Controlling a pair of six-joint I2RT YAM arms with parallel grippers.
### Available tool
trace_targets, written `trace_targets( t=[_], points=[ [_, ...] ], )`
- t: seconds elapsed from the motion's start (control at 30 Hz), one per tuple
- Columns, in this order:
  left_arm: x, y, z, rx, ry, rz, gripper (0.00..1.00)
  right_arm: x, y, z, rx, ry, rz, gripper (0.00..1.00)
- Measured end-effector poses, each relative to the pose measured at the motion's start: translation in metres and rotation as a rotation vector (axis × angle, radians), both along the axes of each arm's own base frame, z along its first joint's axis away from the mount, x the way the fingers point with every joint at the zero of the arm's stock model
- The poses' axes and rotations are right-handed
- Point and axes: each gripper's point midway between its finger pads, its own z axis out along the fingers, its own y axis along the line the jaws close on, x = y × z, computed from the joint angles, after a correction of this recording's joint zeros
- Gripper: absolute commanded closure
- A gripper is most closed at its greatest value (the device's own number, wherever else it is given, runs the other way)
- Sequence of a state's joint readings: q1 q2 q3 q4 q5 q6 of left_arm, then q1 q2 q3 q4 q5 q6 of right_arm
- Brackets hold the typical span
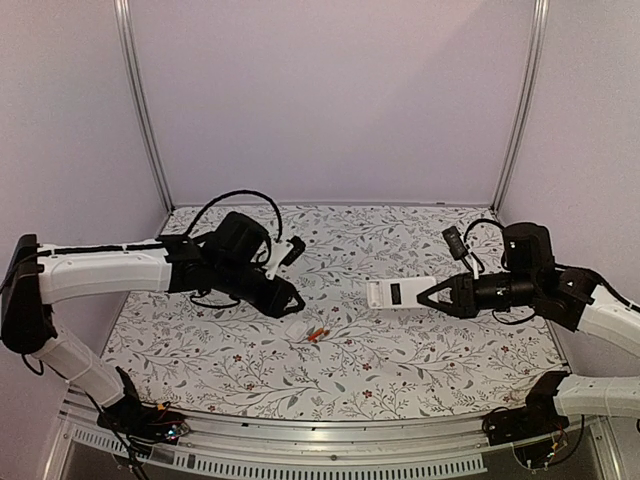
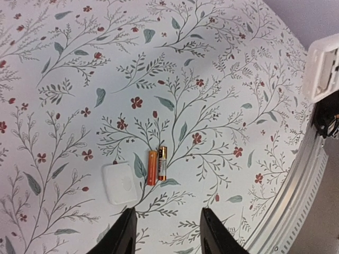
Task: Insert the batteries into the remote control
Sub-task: Pick up the battery from the center of the board.
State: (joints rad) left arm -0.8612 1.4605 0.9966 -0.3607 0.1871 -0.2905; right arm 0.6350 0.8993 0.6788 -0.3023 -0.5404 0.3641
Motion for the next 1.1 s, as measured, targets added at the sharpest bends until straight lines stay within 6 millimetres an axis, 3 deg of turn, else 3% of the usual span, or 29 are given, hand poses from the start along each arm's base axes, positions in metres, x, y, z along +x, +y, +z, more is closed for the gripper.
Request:
trace_targets(
  t=[0.2, 0.33, 0.6, 1.1],
  points=[
    [-0.004, -0.013, -0.045, 0.184, 0.04, -0.05, 0.68, 0.011, -0.019, -0.016, 0.014, 0.015, -0.101, 1.0],
    [-0.004, -0.02, -0.06, 0.26, 0.052, -0.086, 0.71, 0.015, -0.025, -0.02, 0.02, 0.026, -0.132, 1.0],
    [-0.004, -0.038, -0.084, 0.364, 0.061, -0.159, 0.73, 0.018, -0.028, -0.019, 0.031, 0.024, -0.151, 1.0],
    [0.001, -0.035, -0.11, 0.479, 0.07, -0.179, 0.76, 0.02, -0.03, -0.017, 0.047, 0.029, -0.148, 1.0]
  ],
)
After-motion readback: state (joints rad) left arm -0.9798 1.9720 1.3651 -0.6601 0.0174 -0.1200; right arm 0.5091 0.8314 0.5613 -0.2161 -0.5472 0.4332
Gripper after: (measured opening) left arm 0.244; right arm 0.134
